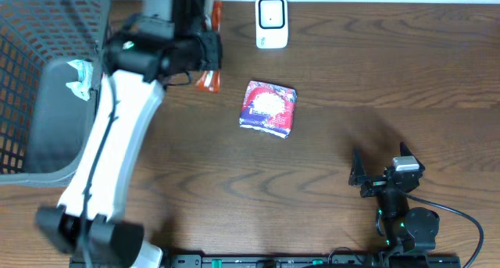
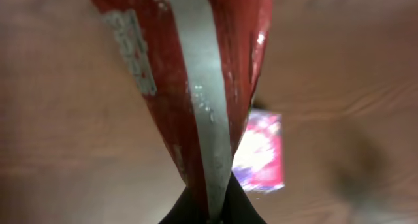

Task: Scan the item barcode
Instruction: 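Carry the snack bar past the scanner and place it beside the pink pack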

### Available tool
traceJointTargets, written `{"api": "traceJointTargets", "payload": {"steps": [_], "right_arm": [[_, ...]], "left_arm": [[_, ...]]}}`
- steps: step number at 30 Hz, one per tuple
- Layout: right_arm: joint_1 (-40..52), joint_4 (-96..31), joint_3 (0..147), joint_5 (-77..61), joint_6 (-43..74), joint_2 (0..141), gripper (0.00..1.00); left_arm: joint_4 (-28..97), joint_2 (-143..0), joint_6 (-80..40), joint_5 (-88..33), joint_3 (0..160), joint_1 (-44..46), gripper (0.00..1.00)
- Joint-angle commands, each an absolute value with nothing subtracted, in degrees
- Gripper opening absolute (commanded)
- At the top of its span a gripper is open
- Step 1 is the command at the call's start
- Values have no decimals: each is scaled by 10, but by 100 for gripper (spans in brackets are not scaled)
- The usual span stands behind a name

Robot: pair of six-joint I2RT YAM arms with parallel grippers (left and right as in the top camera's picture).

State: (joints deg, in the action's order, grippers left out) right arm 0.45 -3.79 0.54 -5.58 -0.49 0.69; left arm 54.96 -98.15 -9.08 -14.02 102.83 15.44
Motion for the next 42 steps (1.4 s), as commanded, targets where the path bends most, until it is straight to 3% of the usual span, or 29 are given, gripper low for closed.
{"api": "traceJointTargets", "payload": {"steps": [1, 18, 24, 31, 42], "right_arm": [[1, -39, 3, -55, -9, 4, 99], [1, -39, 3, -55, -9, 4, 99], [1, -39, 3, -55, -9, 4, 99], [1, -39, 3, -55, -9, 4, 99], [1, -39, 3, -55, -9, 4, 99]], "left_arm": [[579, -1031, -62, -98, 1032, 161, 8], [651, -1279, -112, -98, 1026, 217, 8], [647, -1293, -194, -101, 1026, 242, 7], [612, -1293, -206, -206, 1026, 274, 7], [566, -1293, -230, -194, 1027, 263, 8]]}}
